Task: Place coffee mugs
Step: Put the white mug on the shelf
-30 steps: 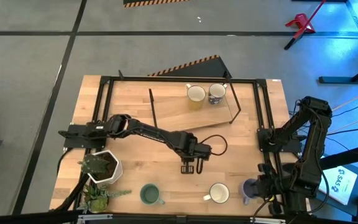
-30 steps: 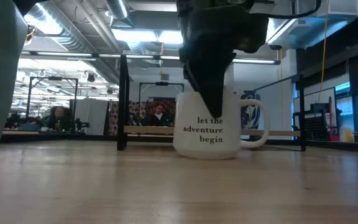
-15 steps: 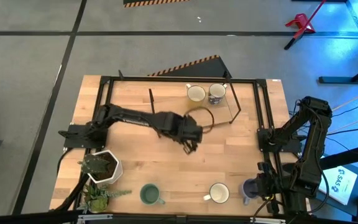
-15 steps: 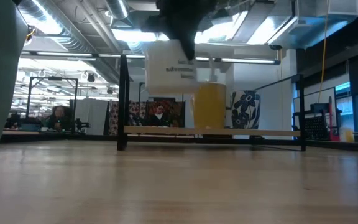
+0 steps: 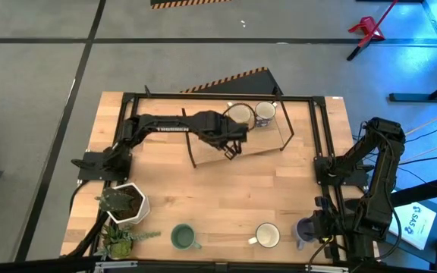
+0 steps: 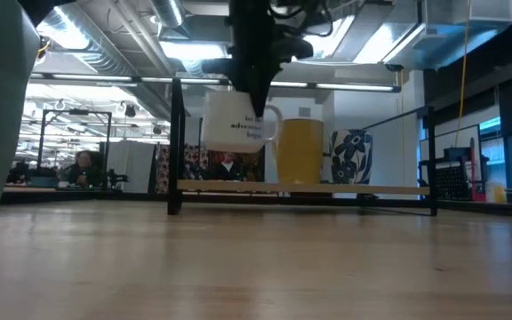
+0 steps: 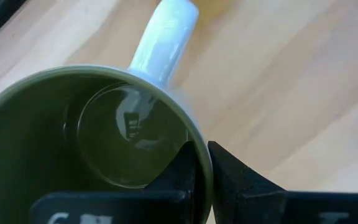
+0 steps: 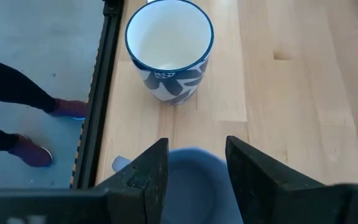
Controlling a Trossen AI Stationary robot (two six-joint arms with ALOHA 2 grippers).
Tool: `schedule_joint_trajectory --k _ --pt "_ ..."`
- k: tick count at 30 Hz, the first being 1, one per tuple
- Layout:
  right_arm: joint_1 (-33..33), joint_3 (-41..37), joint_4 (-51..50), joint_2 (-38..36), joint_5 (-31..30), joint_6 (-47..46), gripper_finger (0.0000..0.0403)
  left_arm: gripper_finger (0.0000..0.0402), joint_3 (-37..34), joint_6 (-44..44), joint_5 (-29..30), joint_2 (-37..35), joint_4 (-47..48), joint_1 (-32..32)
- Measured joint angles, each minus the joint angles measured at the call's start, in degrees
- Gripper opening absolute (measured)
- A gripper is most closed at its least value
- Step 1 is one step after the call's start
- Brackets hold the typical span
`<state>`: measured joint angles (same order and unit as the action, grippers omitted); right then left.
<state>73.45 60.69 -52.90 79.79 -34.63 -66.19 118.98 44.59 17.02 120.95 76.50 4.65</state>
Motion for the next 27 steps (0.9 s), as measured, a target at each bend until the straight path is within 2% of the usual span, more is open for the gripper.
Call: schedule_joint_trajectory --k 5,15,27 --pt "0.0 0.0 0.0 0.0 -1.4 -0.3 0.0149 0.0016 0.0 -0.2 -1.5 0.0 2.5 2.6" --pt "0.0 0.0 -1.2 0.0 -1.4 -0.4 0.0149 0.0016 0.0 0.2 -0.8 0.0 2.0 6.1" --pt "0.0 0.0 -1.3 0.0 -1.4 -1.1 0.0149 0.0016 -9.9 0.5 -3.7 -0.9 -8.1 9.1"
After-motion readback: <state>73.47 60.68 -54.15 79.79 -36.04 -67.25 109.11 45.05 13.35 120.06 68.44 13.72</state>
